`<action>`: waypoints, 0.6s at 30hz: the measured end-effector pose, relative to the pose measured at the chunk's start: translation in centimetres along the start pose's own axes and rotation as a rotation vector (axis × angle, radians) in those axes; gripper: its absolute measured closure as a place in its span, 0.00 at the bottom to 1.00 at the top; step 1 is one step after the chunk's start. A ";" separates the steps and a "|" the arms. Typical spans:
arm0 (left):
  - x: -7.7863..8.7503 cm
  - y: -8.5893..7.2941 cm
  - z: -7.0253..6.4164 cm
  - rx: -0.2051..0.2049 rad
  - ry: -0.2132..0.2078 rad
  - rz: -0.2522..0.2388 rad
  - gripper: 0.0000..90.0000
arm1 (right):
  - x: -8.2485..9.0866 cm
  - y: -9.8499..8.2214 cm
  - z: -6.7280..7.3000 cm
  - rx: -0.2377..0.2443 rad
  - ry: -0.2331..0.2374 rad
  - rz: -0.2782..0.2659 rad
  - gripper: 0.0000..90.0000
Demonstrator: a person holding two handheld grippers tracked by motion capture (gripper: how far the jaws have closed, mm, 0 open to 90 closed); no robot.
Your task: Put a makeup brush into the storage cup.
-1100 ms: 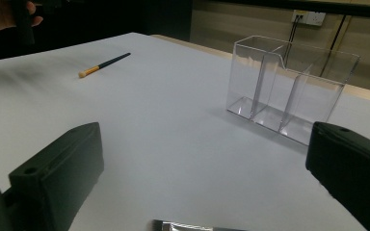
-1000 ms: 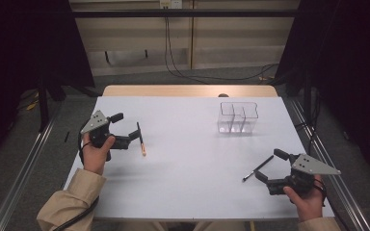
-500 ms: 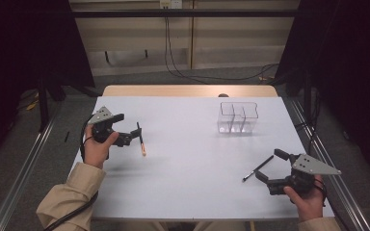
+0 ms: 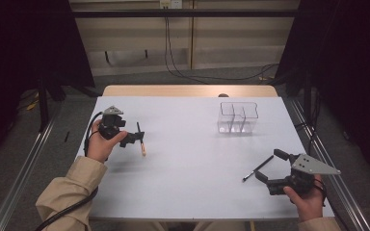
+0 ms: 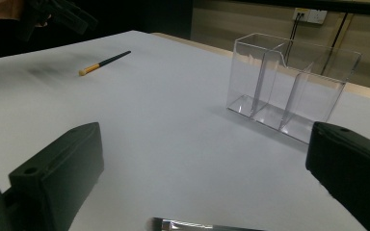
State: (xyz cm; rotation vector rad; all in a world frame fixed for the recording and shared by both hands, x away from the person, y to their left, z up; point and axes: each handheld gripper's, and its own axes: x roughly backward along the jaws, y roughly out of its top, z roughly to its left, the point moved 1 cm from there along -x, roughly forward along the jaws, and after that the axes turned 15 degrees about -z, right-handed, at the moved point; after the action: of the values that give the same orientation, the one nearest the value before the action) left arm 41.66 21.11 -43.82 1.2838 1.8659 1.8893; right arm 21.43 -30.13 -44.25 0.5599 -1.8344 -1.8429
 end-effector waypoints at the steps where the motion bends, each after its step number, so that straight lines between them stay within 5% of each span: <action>1: -0.1 0.1 0.1 -0.009 -0.003 0.018 0.00 | 0.0 0.0 0.0 -0.001 0.001 0.000 0.00; 18: -2.1 0.6 -0.5 0.060 0.073 0.288 0.00 | 0.0 0.0 -0.1 -0.002 0.005 -0.001 0.00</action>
State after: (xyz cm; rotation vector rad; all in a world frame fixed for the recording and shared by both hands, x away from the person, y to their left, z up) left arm 42.91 19.24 -44.10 1.5982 1.8700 2.0568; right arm 21.48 -30.17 -44.28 0.5649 -1.8287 -1.8426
